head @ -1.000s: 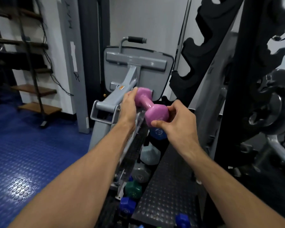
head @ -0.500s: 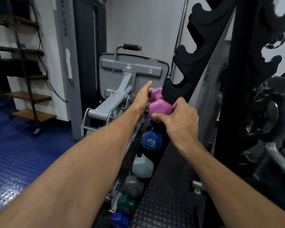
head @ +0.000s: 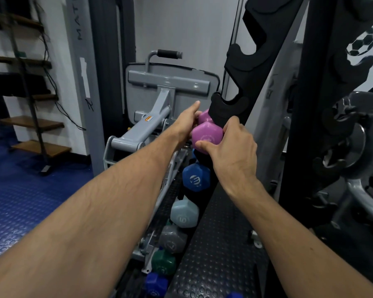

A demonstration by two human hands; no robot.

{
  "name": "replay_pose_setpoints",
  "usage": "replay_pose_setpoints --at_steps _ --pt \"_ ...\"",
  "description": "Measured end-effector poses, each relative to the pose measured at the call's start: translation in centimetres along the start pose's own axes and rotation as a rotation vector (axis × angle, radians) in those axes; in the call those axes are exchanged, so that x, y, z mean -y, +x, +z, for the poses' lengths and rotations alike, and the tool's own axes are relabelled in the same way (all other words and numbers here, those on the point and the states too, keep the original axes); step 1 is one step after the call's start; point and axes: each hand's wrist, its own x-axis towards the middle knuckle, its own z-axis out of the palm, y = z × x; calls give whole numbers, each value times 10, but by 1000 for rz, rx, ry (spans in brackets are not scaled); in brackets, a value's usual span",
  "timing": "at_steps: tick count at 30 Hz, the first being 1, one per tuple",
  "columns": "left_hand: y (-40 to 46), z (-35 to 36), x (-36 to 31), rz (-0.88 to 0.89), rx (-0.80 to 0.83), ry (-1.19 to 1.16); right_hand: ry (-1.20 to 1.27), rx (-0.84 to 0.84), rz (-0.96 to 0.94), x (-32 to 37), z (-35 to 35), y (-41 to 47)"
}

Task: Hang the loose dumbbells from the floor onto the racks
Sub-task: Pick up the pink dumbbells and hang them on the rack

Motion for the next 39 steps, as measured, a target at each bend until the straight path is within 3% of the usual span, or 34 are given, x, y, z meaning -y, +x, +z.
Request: replay_pose_setpoints --at_steps 5,15,28,34,39 --pt "0 1 10 18 38 2 -140 16 -187 -5 1 -5" --pt "1 1 15 125 46 135 14 -31 -16 -1 14 -9" --pt "-23 7 2 16 84 83 -97 3 -94 -5 8 -14" --pt "-45 5 8 176 -131 60 -284 34 -255 -20 -1 -21" --pt "-90 4 28 377 -244 102 -279 67 -350 -41 -4 -48"
